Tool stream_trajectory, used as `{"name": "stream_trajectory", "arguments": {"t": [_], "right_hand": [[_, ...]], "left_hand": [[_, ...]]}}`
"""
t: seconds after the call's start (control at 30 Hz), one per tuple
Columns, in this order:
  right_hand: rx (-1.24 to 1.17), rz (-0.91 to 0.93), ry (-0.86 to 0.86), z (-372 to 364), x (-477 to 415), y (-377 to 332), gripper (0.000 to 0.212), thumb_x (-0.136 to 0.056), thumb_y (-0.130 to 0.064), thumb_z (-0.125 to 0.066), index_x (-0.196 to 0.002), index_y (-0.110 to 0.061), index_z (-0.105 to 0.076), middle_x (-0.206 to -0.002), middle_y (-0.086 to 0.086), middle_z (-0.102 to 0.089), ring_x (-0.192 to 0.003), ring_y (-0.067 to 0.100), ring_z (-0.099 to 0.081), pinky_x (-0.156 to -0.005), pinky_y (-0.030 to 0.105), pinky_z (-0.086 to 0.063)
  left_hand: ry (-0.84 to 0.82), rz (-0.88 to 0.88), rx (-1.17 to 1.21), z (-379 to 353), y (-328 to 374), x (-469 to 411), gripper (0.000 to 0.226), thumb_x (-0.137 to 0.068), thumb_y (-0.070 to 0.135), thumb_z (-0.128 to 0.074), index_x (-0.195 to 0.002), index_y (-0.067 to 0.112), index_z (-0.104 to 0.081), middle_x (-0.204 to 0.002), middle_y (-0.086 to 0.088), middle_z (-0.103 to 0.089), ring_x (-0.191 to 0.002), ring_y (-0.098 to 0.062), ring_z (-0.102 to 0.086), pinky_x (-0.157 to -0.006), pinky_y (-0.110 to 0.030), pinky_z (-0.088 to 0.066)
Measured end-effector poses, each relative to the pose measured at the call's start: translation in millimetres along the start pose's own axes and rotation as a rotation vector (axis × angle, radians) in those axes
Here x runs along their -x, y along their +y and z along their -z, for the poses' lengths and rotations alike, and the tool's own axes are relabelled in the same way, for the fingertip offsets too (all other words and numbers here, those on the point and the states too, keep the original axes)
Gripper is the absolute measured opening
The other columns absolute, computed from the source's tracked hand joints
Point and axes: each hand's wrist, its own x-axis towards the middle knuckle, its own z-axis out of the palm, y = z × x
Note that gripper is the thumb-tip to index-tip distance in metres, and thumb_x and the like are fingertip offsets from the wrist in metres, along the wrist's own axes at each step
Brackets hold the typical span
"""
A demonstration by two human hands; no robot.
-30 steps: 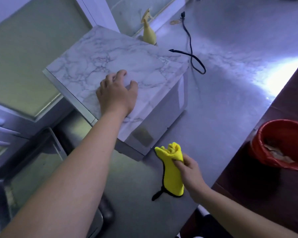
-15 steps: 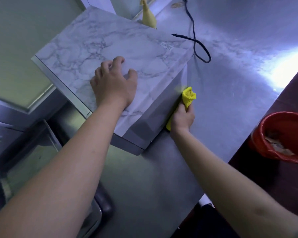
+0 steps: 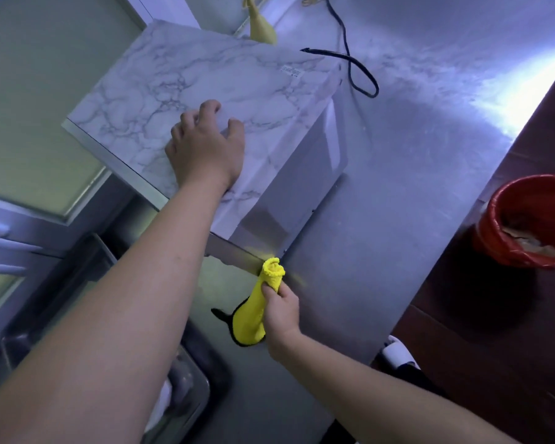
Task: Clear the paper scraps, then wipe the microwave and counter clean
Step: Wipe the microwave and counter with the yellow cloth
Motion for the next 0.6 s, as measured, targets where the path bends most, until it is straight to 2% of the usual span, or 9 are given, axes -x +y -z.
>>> {"name": "stream_trajectory", "arguments": {"t": [0.07, 0.13, 0.17, 0.23, 0.3, 0.37, 0.4, 0.5, 0.6], "right_hand": [[0.103, -0.03, -0.152, 18.6, 3.1, -3.9, 0.013, -0.093, -0.011, -0.059, -0.095, -0.007, -0.07, -0.094, 0.014, -0.07, -0.088, 0.018, -0.058, -0.081, 0.033, -0.046], [0.168, -0.023, -0.225, 38.6, 4.4, -12.2, 0.016, -0.091, -0.009, -0.06, -0.095, -0.015, -0.075, -0.099, 0.008, -0.074, -0.096, 0.024, -0.067, -0.091, 0.04, -0.052], [0.162, 0.003, -0.196, 47.5, 4.9, -20.4, 0.02, -0.092, -0.009, -0.06, -0.092, -0.021, -0.076, -0.099, 0.005, -0.075, -0.098, 0.025, -0.068, -0.093, 0.044, -0.053], [0.107, 0.117, -0.038, 63.6, 3.3, -44.1, 0.025, -0.093, -0.008, -0.059, -0.085, -0.026, -0.074, -0.091, -0.001, -0.074, -0.093, 0.022, -0.067, -0.09, 0.042, -0.054], [0.045, 0.31, 0.112, 72.9, 0.4, -78.6, 0.026, -0.095, -0.012, -0.058, -0.08, -0.027, -0.074, -0.083, -0.005, -0.067, -0.084, 0.014, -0.061, -0.079, 0.033, -0.053], [-0.037, 0.528, 0.176, 68.1, -0.8, -116.1, 0.026, -0.095, -0.017, -0.06, -0.081, -0.032, -0.075, -0.078, -0.006, -0.057, -0.069, 0.002, -0.052, -0.062, 0.019, -0.05], [-0.048, 0.623, 0.186, 60.1, -1.9, -134.2, 0.025, -0.095, -0.019, -0.06, -0.081, -0.034, -0.074, -0.076, -0.008, -0.052, -0.066, 0.001, -0.045, -0.058, 0.018, -0.045], [0.047, 0.772, 0.185, 21.5, -5.0, -163.7, 0.017, -0.092, -0.026, -0.061, -0.077, -0.032, -0.067, -0.063, -0.02, -0.046, -0.062, 0.001, -0.038, -0.059, 0.022, -0.036], [0.075, 0.773, 0.253, -8.4, 1.9, -143.3, 0.018, -0.09, -0.037, -0.059, -0.073, -0.032, -0.062, -0.058, -0.021, -0.044, -0.064, 0.006, -0.037, -0.064, 0.03, -0.034]], "left_hand": [[-0.01, 0.004, -0.001, 2.1, 0.8, 0.7, 0.046, -0.096, 0.045, -0.037, -0.139, 0.03, -0.045, -0.146, -0.005, -0.04, -0.134, -0.028, -0.034, -0.11, -0.043, -0.025], [-0.021, 0.006, -0.002, 3.3, 0.9, 1.2, 0.047, -0.096, 0.045, -0.036, -0.14, 0.029, -0.043, -0.146, -0.006, -0.039, -0.134, -0.029, -0.033, -0.11, -0.043, -0.024], [-0.026, 0.004, -0.005, 3.4, 0.7, 1.4, 0.047, -0.097, 0.045, -0.036, -0.14, 0.029, -0.043, -0.146, -0.006, -0.039, -0.134, -0.029, -0.033, -0.11, -0.043, -0.023], [-0.032, -0.002, -0.012, 2.7, 0.0, 1.9, 0.048, -0.097, 0.045, -0.034, -0.141, 0.029, -0.041, -0.146, -0.006, -0.038, -0.135, -0.029, -0.032, -0.111, -0.044, -0.023], [-0.031, -0.006, -0.019, 1.6, -0.2, 1.4, 0.048, -0.097, 0.045, -0.033, -0.141, 0.029, -0.041, -0.147, -0.006, -0.038, -0.135, -0.029, -0.032, -0.111, -0.044, -0.022], [-0.031, -0.012, -0.031, 0.3, -1.1, 0.1, 0.049, -0.096, 0.046, -0.032, -0.141, 0.028, -0.04, -0.147, -0.007, -0.038, -0.135, -0.029, -0.032, -0.11, -0.044, -0.022], [-0.033, -0.014, -0.038, -0.3, -1.9, -0.6, 0.049, -0.096, 0.046, -0.031, -0.142, 0.028, -0.039, -0.147, -0.007, -0.038, -0.134, -0.03, -0.032, -0.11, -0.044, -0.022], [-0.028, -0.023, -0.045, -2.9, -3.2, -2.5, 0.05, -0.096, 0.047, -0.03, -0.141, 0.027, -0.039, -0.146, -0.009, -0.037, -0.135, -0.031, -0.032, -0.11, -0.046, -0.021], [-0.02, -0.033, -0.044, -5.7, -3.9, -2.2, 0.049, -0.096, 0.045, -0.03, -0.14, 0.025, -0.04, -0.145, -0.011, -0.038, -0.134, -0.032, -0.032, -0.11, -0.046, -0.02]]}}
